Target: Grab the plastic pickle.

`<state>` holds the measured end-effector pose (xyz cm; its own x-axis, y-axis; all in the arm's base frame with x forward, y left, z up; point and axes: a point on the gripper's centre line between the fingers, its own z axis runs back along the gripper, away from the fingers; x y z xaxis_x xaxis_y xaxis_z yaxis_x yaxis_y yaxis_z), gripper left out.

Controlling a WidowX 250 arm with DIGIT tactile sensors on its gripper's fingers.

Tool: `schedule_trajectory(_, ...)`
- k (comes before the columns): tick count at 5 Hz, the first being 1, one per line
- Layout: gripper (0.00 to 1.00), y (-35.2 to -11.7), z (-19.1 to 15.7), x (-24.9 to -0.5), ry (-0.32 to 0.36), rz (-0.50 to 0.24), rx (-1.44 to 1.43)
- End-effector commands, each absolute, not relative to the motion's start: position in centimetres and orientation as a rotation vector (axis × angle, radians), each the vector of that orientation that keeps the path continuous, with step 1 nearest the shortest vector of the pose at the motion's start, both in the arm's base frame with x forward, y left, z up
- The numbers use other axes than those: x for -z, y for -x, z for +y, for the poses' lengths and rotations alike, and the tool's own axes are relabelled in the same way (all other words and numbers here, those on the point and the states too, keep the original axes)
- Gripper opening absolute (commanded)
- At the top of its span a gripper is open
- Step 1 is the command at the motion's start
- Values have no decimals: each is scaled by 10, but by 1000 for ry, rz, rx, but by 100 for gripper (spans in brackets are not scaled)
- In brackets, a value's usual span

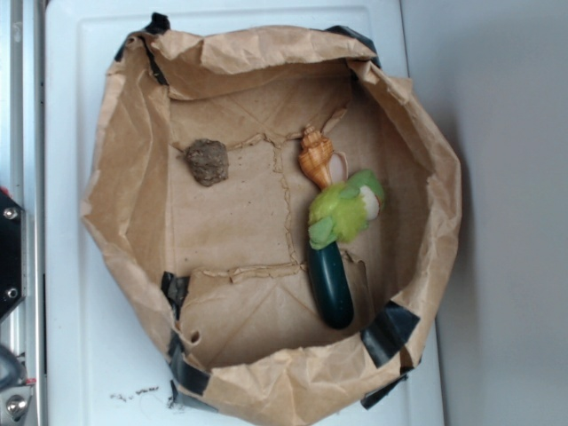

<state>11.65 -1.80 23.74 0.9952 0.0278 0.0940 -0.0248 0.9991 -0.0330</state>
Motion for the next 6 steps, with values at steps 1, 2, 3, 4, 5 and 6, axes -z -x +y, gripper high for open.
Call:
schedule_trajectory(1, 100, -117, -18, -237, 32, -95, -26)
schedule_trajectory(2, 100, -159, -14, -233, 26, -96, -103)
schedule_trajectory(3, 100, -198, -9, -224, 71, -131, -158)
schedule_trajectory(4, 100, -198, -9, -224, 71, -131, -158)
schedule_trajectory(5, 100, -198, -9, -224, 71, -131, -158)
schedule_trajectory(6, 100, -198, -9, -224, 71, -131, -158)
